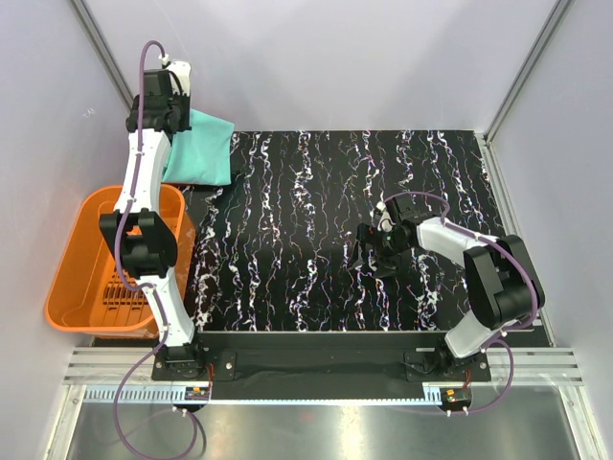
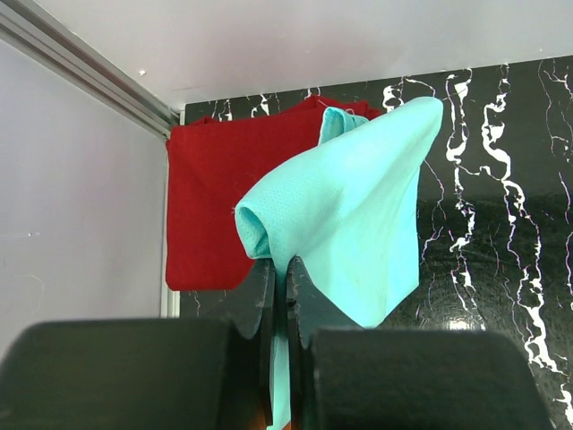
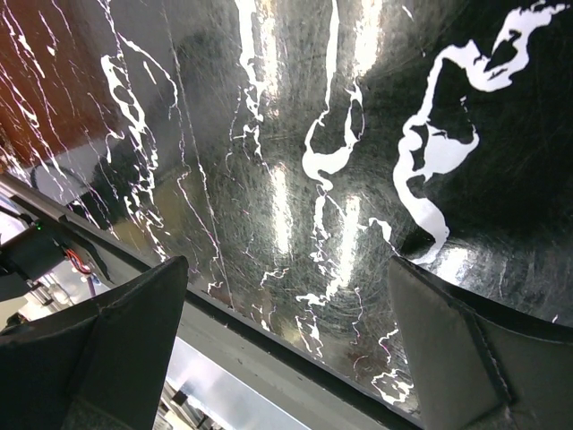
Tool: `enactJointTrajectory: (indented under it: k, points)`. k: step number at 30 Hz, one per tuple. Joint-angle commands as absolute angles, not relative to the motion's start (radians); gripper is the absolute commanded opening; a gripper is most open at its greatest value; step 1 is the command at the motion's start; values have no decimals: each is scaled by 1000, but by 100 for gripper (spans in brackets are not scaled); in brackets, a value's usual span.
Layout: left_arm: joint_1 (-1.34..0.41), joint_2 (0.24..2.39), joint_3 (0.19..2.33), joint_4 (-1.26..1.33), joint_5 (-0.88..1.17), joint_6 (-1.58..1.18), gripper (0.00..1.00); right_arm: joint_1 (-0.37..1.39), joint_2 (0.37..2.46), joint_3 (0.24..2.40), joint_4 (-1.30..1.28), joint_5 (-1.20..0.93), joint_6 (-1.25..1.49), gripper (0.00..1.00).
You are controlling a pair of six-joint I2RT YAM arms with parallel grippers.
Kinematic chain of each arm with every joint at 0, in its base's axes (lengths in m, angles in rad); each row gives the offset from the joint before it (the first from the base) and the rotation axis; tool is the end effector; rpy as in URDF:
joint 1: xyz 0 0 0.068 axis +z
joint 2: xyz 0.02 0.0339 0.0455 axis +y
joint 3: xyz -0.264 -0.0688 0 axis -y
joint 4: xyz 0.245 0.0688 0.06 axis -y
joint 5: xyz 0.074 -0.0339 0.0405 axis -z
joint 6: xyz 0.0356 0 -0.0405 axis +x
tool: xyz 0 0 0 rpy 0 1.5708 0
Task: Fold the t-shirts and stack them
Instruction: Neatly place the folded tshirt to the corner
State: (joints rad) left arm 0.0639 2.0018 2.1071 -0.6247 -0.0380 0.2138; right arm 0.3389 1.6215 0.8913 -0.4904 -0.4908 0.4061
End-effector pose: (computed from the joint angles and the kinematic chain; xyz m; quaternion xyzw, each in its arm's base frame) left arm 0.4617 0.0309 0.3844 0.0553 0.8631 0.0857 0.4946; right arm 0.2699 0.1129 0.1594 -0.0102 0.9561 0.2843 0.0703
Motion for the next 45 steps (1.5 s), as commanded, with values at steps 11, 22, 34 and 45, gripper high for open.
enactJointTrajectory:
  k: [11,22,34,45]
  points:
    - [112,1994,2174,-542,-18,235,0,336,1649,930,-468,-503,387,100]
    - [126,2086,2252,-560,20,227,0,336,1660,923,-463,-505,385,100]
    - [126,2212,2349,-537,2,219,0,336,1709,942,-459,-508,385,100]
    - [140,2292,2359,-460,-51,229,0,334,1733,946,-457,-506,387,100]
